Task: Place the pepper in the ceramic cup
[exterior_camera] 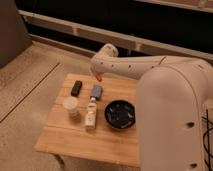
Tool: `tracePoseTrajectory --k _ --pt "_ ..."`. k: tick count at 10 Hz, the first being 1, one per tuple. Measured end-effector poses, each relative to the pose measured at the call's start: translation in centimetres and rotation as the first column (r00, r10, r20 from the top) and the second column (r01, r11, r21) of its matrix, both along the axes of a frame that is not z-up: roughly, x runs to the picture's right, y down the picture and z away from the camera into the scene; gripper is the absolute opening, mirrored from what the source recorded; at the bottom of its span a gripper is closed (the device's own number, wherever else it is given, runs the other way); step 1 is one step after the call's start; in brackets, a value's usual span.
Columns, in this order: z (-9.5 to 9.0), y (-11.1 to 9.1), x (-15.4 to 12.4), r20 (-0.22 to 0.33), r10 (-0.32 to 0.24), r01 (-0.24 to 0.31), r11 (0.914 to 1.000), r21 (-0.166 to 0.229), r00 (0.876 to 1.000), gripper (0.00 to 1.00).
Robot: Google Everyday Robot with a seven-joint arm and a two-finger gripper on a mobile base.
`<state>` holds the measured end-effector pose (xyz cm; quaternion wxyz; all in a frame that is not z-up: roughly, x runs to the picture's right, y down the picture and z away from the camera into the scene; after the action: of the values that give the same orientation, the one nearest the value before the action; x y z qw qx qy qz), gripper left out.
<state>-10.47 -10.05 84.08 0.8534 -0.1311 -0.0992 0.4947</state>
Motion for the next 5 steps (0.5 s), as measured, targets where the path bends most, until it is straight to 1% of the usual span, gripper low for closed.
tracePoseTrajectory --k 2,3,4,5 --pt "-1.4 -0.1 -4.0 0.048 -0.079 0.078 0.9967 0.023 0.996 0.00" --pt "-1.4 0.2 -4.7 0.054 -0.099 0.098 0.9949 0.024 0.994 0.00" --pt "-1.5 1.2 -6.0 0.067 -0.117 0.116 0.9932 0.013 0.991 0.00" --pt "-1.7 1.9 -6.7 0.078 -0.122 0.122 0.9925 0.005 0.989 0.00"
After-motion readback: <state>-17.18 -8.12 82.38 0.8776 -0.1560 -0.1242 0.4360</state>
